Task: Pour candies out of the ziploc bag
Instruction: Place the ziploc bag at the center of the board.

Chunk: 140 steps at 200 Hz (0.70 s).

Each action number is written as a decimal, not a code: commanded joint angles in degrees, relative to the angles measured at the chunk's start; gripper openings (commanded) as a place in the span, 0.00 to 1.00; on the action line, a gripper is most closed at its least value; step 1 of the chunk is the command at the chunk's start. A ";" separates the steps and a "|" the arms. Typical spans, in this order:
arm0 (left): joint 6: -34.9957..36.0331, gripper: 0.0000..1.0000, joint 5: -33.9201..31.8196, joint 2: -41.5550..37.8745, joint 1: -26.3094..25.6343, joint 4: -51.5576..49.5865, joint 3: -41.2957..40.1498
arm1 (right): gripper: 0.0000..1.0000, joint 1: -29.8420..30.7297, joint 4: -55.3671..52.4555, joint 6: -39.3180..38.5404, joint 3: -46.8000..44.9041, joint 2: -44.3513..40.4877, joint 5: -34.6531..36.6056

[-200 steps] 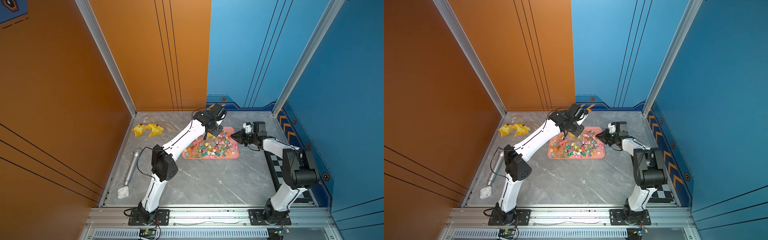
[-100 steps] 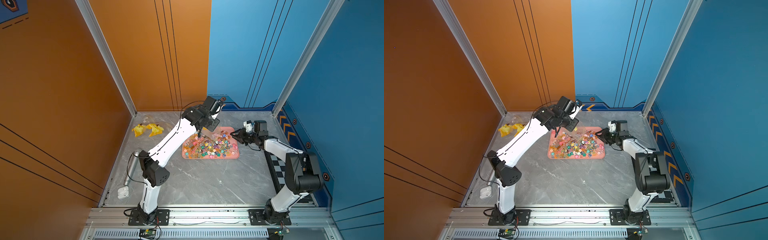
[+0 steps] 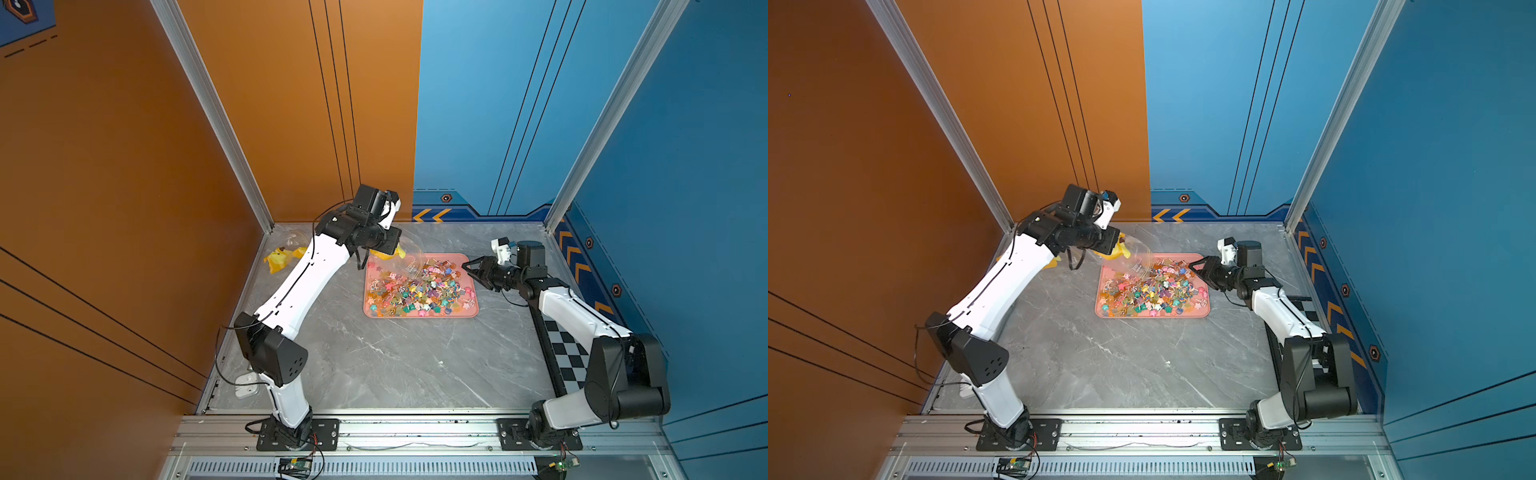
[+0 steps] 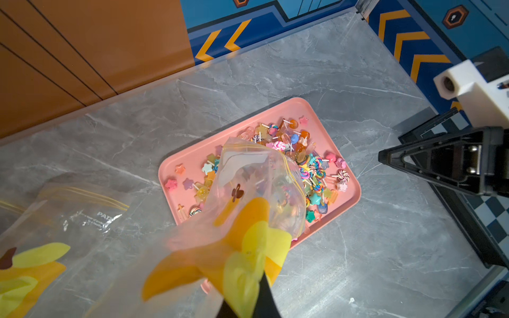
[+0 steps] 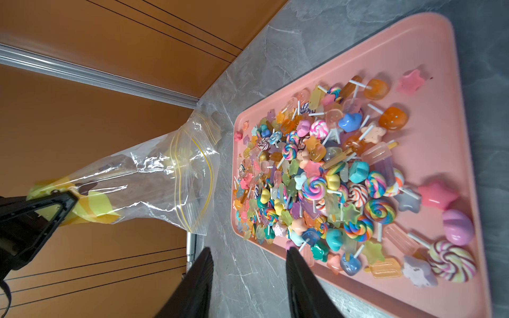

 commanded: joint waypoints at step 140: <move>-15.60 0.00 11.41 -29.54 23.66 28.82 -41.38 | 0.48 2.71 -3.34 -3.04 -2.62 -2.40 3.45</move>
